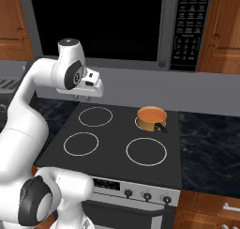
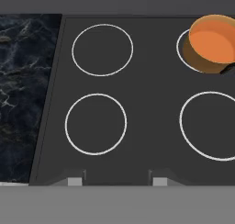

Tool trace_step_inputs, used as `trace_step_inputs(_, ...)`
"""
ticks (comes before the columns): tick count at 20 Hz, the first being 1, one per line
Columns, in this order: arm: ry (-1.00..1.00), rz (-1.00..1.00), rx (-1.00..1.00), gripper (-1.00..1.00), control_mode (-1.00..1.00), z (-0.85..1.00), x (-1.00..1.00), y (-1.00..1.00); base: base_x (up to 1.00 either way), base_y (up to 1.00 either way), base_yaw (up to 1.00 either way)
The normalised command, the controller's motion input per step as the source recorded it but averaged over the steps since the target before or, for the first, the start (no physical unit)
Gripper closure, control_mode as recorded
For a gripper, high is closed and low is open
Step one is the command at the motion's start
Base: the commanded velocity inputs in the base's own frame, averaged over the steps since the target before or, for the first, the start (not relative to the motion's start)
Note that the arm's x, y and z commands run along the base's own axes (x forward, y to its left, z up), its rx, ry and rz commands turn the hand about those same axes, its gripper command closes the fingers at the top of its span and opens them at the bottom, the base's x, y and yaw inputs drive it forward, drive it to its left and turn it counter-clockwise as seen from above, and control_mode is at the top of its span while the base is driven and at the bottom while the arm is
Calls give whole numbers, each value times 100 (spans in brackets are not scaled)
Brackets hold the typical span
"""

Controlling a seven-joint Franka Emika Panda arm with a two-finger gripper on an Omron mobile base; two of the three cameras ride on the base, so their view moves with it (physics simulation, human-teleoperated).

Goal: Retrieve the chicken drumstick from the fridge and place it on the saucepan with marinade on the stove.

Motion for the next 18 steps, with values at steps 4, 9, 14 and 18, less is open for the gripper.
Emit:
trace_step_inputs(4, 3, 0, 0, -100, -100, -2, -2, 0, 0, 0, 0)
trace_step_inputs(9, 0, 0, 0, -100, -100, 0, -3, 0, 0, 0, 0)
trace_step_inputs(14, 0, 0, 0, -100, -100, 0, 0, 0, 0, 0, 0)
trace_step_inputs(18, 0, 0, 0, -100, -100, 0, 0, 0, 0, 0, 0)
